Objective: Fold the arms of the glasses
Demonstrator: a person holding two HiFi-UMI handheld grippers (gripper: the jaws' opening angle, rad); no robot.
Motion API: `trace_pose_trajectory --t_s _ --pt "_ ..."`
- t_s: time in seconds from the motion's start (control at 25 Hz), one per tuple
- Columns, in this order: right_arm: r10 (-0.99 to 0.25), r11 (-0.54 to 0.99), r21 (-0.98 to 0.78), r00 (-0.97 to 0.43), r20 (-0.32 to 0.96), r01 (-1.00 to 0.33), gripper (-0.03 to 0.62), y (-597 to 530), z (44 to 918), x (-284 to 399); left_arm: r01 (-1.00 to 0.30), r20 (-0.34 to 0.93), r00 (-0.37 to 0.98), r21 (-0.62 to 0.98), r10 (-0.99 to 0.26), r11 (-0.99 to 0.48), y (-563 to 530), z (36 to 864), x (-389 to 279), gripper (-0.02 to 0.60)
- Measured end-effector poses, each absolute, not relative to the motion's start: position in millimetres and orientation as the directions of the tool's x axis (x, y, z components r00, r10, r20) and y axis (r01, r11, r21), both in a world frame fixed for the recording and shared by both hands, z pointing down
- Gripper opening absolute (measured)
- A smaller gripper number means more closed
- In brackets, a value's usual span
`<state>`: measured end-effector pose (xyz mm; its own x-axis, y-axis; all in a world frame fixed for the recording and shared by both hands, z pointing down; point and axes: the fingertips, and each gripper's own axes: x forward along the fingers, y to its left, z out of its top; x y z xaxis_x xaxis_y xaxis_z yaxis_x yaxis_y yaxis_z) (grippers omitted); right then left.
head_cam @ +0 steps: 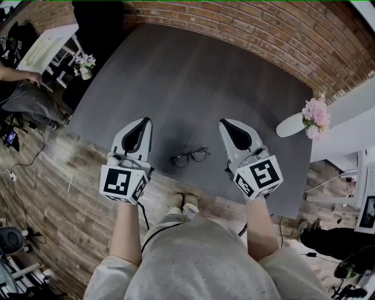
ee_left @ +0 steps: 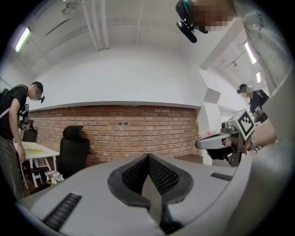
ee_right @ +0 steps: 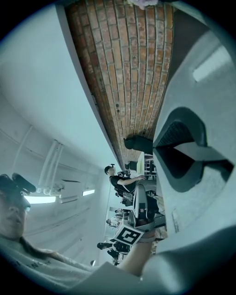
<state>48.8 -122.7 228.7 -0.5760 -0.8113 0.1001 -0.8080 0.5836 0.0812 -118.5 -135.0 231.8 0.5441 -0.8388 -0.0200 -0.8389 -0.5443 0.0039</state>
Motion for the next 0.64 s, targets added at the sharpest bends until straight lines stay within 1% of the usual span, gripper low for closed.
trace_pose_trajectory --t_s 0.64 --pt "-0.808 0.587 0.071 -0.579 0.111 -0.806 0.0 -117.0 236.0 51.8 -0.837 -0.005 0.547 0.012 -0.837 -0.547 -129.2 238.1 -114.2 -0.002"
